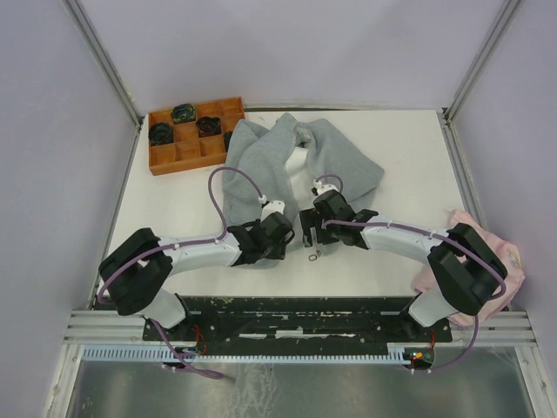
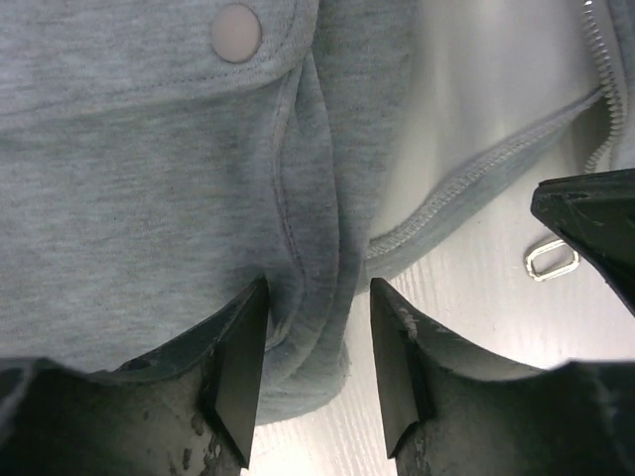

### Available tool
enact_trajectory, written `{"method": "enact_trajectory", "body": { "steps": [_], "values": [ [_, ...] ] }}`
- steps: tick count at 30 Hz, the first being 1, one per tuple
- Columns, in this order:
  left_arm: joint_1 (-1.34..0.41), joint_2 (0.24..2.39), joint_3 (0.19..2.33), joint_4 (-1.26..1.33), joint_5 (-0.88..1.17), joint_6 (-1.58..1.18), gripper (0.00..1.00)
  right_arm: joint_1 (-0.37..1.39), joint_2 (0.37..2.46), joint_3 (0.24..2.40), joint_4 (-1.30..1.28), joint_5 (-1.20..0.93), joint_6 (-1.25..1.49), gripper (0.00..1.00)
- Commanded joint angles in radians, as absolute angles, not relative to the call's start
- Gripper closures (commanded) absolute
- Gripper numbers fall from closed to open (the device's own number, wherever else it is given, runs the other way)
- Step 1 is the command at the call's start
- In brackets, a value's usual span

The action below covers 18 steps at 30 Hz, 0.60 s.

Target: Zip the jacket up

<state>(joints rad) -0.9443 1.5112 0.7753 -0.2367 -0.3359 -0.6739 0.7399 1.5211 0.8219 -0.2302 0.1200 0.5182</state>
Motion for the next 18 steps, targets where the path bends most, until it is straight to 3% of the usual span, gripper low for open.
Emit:
{"method": "enact_trajectory", "body": {
  "steps": [1,7,10,13,18],
  "values": [
    [-0.945,1.54,0.824,-0.197,-0.379,-0.616,0.53,0.74,1.505,0.803,-0.202,0.169,0.518,0.05],
    [-0.9,1.424,0.781,-0.161,-0.221,-0.587,0.82,0.738,1.507,0.79,-0.187,0.165,0.523,0.05],
    [-0.847,1.307,0.739,-0.134,-0.088,-0.596,0.92,0.738,1.498,0.784,-0.179,0.156,0.522,0.05],
    [-0.779,1.225,0.684,-0.078,0.109,-0.628,0.94,0.738,1.481,0.777,-0.17,0.142,0.52,0.04],
    [-0.749,1.243,0.613,-0.039,0.254,-0.658,0.84,0.737,1.454,0.769,-0.168,0.135,0.516,0.05]
  ]
}}
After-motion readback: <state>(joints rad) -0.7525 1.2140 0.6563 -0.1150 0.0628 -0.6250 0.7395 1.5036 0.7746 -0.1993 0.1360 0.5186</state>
